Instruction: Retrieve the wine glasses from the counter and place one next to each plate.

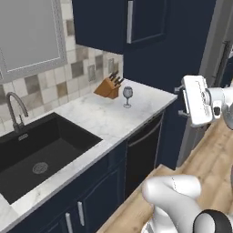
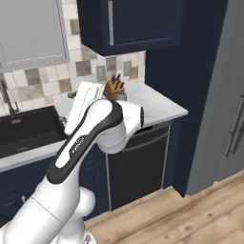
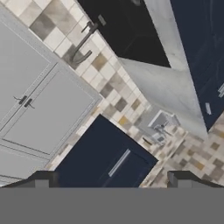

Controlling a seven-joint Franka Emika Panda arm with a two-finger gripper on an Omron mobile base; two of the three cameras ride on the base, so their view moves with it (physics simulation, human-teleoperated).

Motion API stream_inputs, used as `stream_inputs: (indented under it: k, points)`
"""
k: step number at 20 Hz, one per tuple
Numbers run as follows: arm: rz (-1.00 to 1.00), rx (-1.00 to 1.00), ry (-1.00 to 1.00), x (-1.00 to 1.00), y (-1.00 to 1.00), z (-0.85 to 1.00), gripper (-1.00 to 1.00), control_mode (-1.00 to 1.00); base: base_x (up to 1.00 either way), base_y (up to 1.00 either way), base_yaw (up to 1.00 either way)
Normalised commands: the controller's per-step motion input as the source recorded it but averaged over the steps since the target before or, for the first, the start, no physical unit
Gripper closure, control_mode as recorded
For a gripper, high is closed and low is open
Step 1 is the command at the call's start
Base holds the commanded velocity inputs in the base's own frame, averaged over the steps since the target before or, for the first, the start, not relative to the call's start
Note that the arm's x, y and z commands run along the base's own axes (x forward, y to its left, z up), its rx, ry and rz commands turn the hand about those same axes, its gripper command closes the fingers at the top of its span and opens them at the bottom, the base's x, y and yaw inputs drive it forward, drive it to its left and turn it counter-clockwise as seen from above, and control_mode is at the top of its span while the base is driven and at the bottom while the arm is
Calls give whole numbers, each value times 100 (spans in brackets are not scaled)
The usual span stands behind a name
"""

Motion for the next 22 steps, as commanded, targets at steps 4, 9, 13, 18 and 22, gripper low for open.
stream_inputs:
  k: [4, 9, 13, 18, 22]
  points:
    - [0, 0, 0, 0, 0, 0, -100, 100, 100, 0, 19]
    - [0, 0, 0, 0, 0, 0, -100, 100, 85, -3, 23]
    - [0, 0, 0, 0, 0, 0, -100, 100, 26, -43, 15]
    - [0, 0, 0, 0, 0, 0, -100, 100, -2, -37, -5]
    - [0, 0, 0, 0, 0, 0, -100, 100, 4, -4, -7]
